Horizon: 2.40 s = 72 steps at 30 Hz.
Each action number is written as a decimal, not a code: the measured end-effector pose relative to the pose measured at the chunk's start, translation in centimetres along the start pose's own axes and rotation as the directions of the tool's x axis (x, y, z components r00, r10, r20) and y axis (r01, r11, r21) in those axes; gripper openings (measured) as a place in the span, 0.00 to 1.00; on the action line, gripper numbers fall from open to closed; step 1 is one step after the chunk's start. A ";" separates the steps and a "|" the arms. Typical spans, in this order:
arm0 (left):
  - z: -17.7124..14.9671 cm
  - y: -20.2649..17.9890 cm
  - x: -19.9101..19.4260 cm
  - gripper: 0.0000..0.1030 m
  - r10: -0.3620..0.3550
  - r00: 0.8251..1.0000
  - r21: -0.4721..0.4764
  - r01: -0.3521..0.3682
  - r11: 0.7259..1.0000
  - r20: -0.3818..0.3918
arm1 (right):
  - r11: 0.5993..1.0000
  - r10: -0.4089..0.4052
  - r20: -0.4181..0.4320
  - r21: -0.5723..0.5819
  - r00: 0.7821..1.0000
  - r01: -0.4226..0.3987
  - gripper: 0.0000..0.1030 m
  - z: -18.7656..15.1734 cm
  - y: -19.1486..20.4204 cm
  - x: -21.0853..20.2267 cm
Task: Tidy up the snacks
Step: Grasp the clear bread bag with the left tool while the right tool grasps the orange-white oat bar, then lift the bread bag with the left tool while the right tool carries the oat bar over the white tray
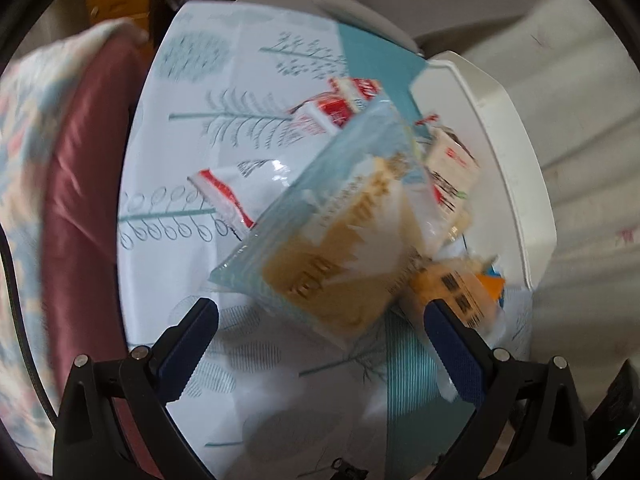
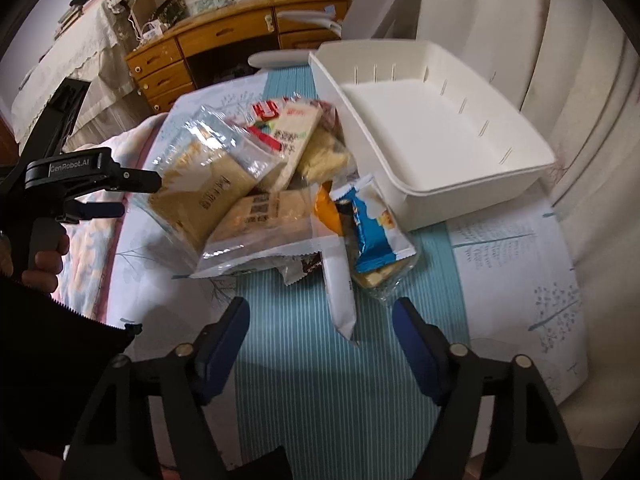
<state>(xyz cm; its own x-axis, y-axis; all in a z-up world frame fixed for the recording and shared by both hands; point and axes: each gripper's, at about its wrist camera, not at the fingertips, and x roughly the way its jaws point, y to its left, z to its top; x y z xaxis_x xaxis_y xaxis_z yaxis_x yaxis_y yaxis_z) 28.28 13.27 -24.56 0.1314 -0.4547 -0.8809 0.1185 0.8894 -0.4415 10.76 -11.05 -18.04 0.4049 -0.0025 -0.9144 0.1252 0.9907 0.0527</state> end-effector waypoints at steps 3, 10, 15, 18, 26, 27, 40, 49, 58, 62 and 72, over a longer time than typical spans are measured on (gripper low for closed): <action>0.2 1.1 1.3 0.99 -0.029 1.000 -0.056 0.029 0.998 0.005 | 1.000 0.008 -0.036 0.009 0.999 -0.008 0.66 0.1 -0.3 1.5; 0.8 1.8 3.5 0.99 -0.063 0.998 -0.115 0.063 0.991 0.009 | 0.999 0.050 -0.097 0.023 0.994 -0.048 0.58 0.5 -0.7 4.1; 1.0 1.5 4.4 0.97 -0.070 0.998 -0.127 0.070 0.989 0.002 | 0.997 0.075 -0.118 0.030 0.990 -0.072 0.47 0.9 -0.8 5.7; 1.3 1.2 4.5 0.92 -0.068 0.998 -0.119 0.068 0.991 0.005 | 0.996 0.085 -0.127 0.040 0.988 -0.080 0.41 1.2 -1.1 6.3; 1.0 1.2 4.6 0.68 -0.100 0.995 -0.186 0.098 0.978 -0.002 | 0.994 0.096 -0.173 0.069 0.980 -0.086 0.18 1.9 -1.6 7.5; 0.8 1.2 4.6 0.64 -0.105 0.994 -0.193 0.103 0.976 -0.003 | 0.994 0.094 -0.181 0.078 0.979 -0.081 0.18 2.1 -1.6 7.6; -0.1 1.1 1.6 0.33 -0.147 0.989 -0.188 0.149 0.971 0.029 | 0.982 0.092 -0.188 0.177 0.978 -0.059 0.17 2.5 -0.2 6.1; -1.7 0.7 -2.3 0.25 -0.153 0.986 -0.139 0.162 0.977 0.069 | 0.978 0.091 -0.113 0.197 0.989 -0.067 0.17 2.3 1.1 2.3; -4.0 -0.4 -7.3 0.24 -0.170 0.975 -0.085 0.184 0.979 0.146 | 0.986 0.117 -0.014 0.121 0.993 -0.115 0.17 2.2 2.9 -1.9; -4.9 -1.3 -9.0 0.24 -0.167 0.971 -0.076 0.182 0.980 0.172 | 0.986 0.143 0.027 0.078 0.989 -0.145 0.17 2.5 3.2 -3.4; -5.8 -6.0 -13.0 0.24 -0.094 0.957 -0.047 0.110 0.993 0.273 | 0.967 0.253 0.087 -0.037 0.964 -0.251 0.17 5.5 1.6 -5.3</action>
<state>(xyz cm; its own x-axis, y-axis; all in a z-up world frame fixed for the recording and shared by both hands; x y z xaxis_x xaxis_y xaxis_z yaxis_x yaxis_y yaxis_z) 20.12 14.12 -11.42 0.3833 -0.5314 -0.7555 0.0863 0.8350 -0.5435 13.85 -10.20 -10.92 0.5002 0.2364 -0.8330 -0.0140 0.9641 0.2652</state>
